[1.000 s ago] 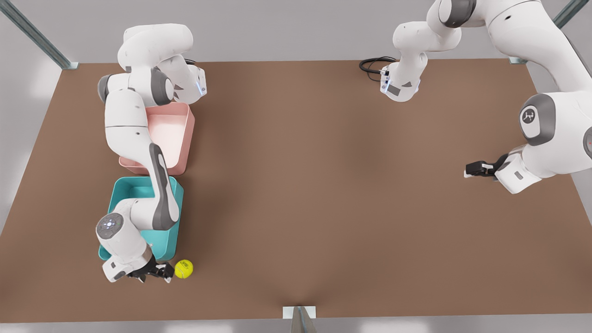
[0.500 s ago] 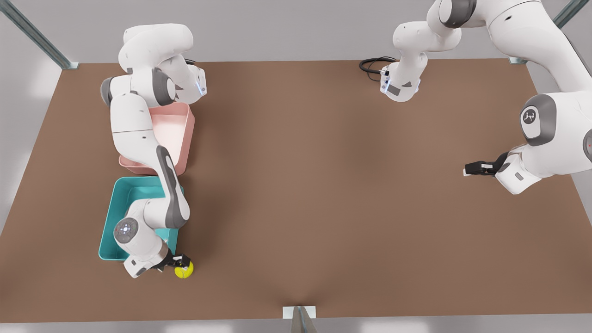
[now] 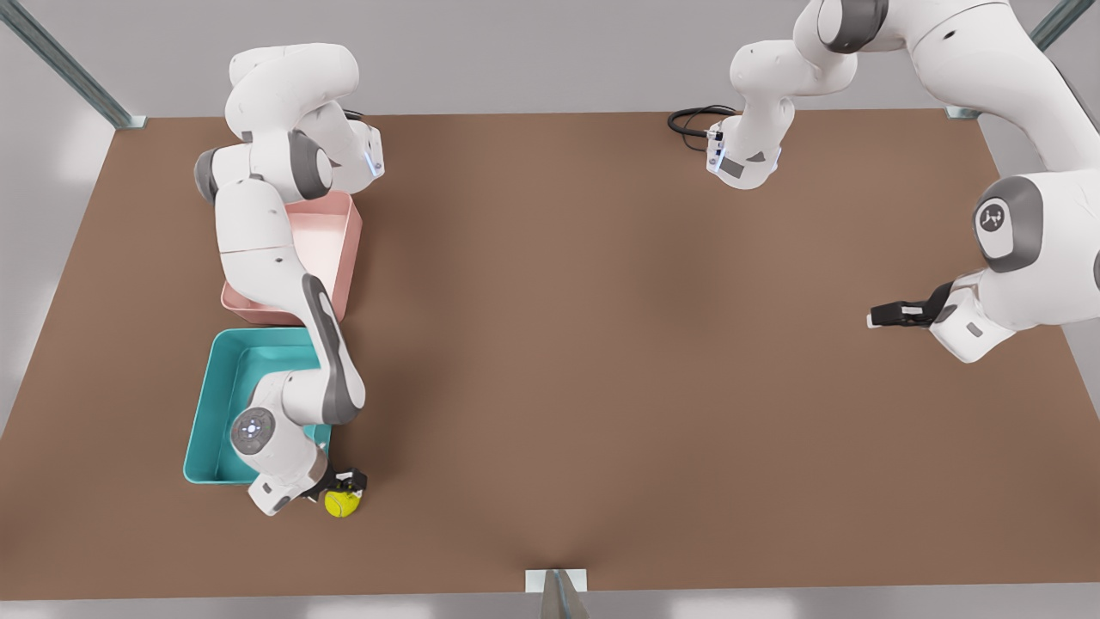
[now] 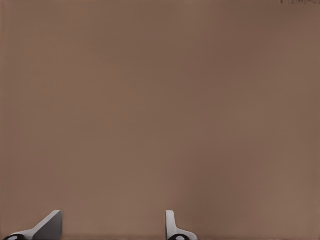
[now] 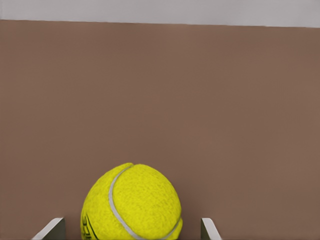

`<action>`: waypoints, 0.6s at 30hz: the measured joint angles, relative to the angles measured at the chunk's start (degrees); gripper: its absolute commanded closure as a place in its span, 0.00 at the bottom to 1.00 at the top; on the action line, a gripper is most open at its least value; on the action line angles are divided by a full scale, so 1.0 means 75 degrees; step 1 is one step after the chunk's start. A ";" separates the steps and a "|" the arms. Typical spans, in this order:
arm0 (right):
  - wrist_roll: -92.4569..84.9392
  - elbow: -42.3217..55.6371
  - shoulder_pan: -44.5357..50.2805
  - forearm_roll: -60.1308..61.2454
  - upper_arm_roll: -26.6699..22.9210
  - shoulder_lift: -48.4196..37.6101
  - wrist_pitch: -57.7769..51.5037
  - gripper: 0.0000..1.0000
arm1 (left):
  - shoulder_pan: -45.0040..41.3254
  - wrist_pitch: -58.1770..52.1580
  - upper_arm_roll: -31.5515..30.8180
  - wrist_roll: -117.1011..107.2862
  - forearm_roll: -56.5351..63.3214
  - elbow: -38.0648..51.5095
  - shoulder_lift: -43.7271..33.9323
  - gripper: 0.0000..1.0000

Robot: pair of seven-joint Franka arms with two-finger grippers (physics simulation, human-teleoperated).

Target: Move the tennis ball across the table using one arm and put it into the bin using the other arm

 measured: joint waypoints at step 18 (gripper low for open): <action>-0.0094 -0.0015 0.0072 0.0001 -0.0001 0.0325 0.0351 0.00 | 0.0353 -0.0317 -0.1048 -0.0117 -0.1409 0.0792 0.0291 0.00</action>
